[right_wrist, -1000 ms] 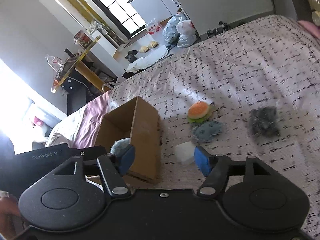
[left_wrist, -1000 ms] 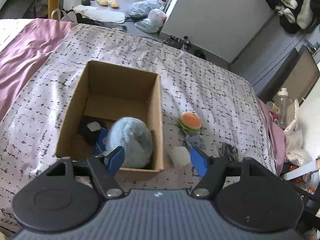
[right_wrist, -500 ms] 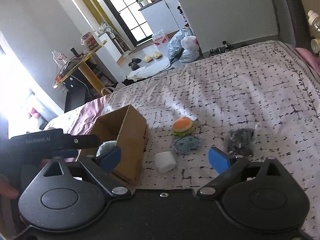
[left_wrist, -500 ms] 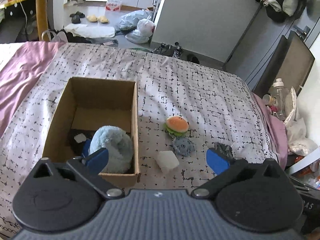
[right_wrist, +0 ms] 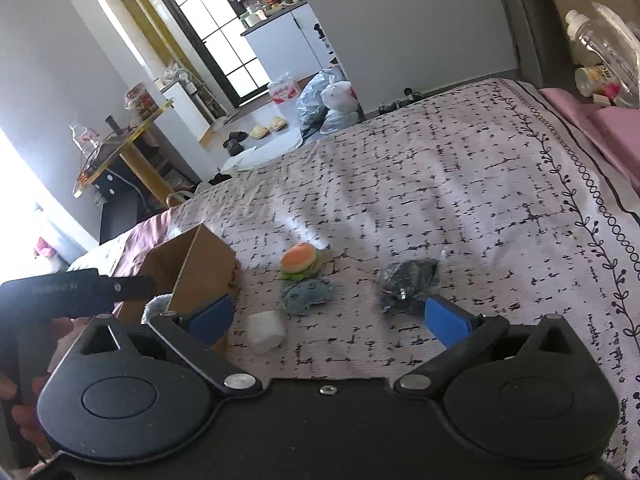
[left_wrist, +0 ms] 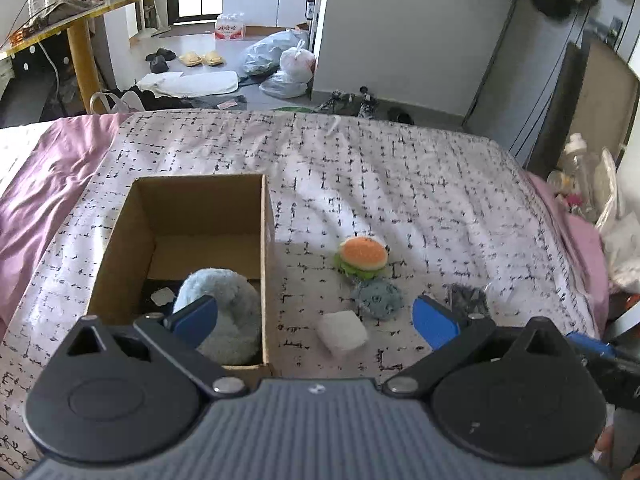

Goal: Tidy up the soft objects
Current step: 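Reach the left gripper to the white sponge and close on it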

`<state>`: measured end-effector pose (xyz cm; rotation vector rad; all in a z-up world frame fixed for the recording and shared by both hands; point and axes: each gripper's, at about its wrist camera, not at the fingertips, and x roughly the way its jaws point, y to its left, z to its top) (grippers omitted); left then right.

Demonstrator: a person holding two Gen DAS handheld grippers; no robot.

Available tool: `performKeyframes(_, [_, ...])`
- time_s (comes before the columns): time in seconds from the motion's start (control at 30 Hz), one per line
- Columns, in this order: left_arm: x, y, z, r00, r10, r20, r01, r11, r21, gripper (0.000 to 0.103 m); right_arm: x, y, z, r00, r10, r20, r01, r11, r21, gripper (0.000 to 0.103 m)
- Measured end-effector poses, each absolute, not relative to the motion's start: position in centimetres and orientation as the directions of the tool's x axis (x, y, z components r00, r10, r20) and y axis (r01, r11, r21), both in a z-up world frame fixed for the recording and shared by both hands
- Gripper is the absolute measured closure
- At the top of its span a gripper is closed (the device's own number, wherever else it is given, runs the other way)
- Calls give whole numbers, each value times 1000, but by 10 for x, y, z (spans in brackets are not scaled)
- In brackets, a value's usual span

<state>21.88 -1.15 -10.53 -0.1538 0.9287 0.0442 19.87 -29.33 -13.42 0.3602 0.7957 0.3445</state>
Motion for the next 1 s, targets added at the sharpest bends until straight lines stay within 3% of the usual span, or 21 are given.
performKeyframes(0.37, [224, -44, -129, 516, -32, -856, -28, 998, -54, 0, 215, -316, -160, 659, 442, -608, -141, 867, 477, 0])
performKeyframes(1.0, [253, -69, -169, 519, 34, -854, 65, 995, 79, 3, 240, -323, -212, 676, 432, -597, -148, 873, 464, 3])
